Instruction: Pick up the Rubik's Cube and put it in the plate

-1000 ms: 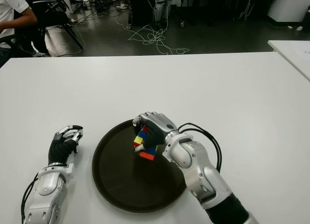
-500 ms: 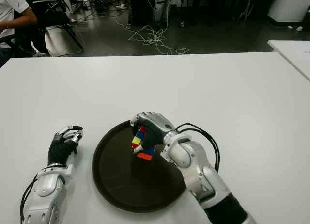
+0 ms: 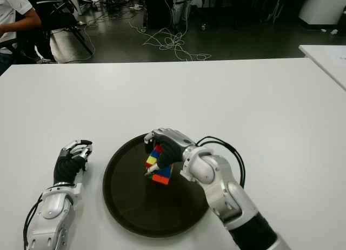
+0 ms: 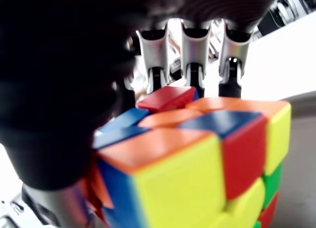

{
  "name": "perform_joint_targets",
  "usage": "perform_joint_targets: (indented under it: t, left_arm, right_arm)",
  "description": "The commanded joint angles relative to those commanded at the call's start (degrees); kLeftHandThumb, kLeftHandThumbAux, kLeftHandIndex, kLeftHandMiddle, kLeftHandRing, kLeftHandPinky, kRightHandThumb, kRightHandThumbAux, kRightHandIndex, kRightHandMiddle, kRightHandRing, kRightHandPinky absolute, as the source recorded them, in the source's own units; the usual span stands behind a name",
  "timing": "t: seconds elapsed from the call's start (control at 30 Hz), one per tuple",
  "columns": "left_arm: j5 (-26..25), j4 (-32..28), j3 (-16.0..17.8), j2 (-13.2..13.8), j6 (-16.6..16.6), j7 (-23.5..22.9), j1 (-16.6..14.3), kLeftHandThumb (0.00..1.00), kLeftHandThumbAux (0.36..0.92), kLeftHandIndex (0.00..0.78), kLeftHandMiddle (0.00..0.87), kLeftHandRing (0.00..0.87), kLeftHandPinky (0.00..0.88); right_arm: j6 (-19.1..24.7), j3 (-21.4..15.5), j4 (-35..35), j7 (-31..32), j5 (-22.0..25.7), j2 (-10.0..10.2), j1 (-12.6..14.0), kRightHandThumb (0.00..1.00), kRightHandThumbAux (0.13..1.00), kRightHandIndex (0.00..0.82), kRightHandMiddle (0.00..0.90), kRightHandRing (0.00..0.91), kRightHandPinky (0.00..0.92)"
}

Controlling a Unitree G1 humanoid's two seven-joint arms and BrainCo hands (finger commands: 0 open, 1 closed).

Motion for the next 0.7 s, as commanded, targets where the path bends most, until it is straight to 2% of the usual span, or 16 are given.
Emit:
perform_joint_targets:
  t: [0.3,0.57,0.7]
  left_arm:
    - [0.17,-0.4,-0.05,-0.01,1.04,0.23,-0.08,0.71,0.705,0.444,0.807,0.817,0.809]
    - [0.53,-1.05,-0.28,0.34,2.4,0.09,-0.05,0.71,0.705,0.444,0.804,0.813,0.806]
    - [0.85,-1.22,-0.31,0.25,2.39,0.4,0.02,0.71,0.705,0.444,0.805,0.815,0.81]
  right_arm:
    - [-0.12,0.06,-0.05,0.54,0.82,-0.6,-0.25,0.0,0.753,0.07,0.18,0.18,0.116]
    - [-2.98,-0.25,1.36,-1.58,1.36,-0.73,-0.2,0.0,0.739,0.075,0.197,0.193,0.148]
    - [-2.98,-0.23,1.07,-1.32,1.27,-0.95,-0.41,0.0,0.73,0.08,0.167,0.169,0.13]
